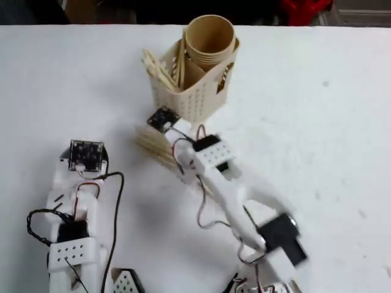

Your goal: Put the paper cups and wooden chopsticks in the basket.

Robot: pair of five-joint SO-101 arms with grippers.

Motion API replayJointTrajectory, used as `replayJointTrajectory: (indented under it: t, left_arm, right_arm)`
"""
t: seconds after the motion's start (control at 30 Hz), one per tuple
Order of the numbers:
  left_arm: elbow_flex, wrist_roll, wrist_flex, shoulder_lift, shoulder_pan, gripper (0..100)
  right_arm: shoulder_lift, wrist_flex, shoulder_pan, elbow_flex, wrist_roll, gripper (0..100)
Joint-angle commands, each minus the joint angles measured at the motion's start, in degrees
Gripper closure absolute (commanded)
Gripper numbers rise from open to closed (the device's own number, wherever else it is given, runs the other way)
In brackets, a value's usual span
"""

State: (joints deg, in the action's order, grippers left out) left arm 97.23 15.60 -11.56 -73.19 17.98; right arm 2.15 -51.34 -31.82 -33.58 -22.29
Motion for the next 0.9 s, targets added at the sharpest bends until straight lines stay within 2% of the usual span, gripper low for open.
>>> replayJointTrajectory:
  t: [0.0, 0.23, 0.43, 0.53, 0.87]
  left_arm:
    - [0.00, -0.44, -0.18, -0.84, -0.57, 81]
    - [0.00, -0.44, -0.18, -0.84, -0.57, 81]
    - [0.00, -0.44, -0.18, -0.84, -0.57, 81]
    - [0.00, -0.44, -0.18, -0.84, -0.57, 81]
    - [0.00, -0.44, -0.18, -0.84, -0.57, 81]
  right_arm:
    - [14.29, -0.04, 0.48, -4.75, 0.44, 98.1]
    - [32.57, -0.40, 0.84, -11.25, 0.70, 98.1]
    - [43.56, -5.41, -0.22, 4.31, 3.25, 98.1]
    - [42.24, -3.30, -0.22, 16.09, 3.34, 98.1]
    - [17.36, 20.62, -0.84, 43.87, 3.34, 98.1]
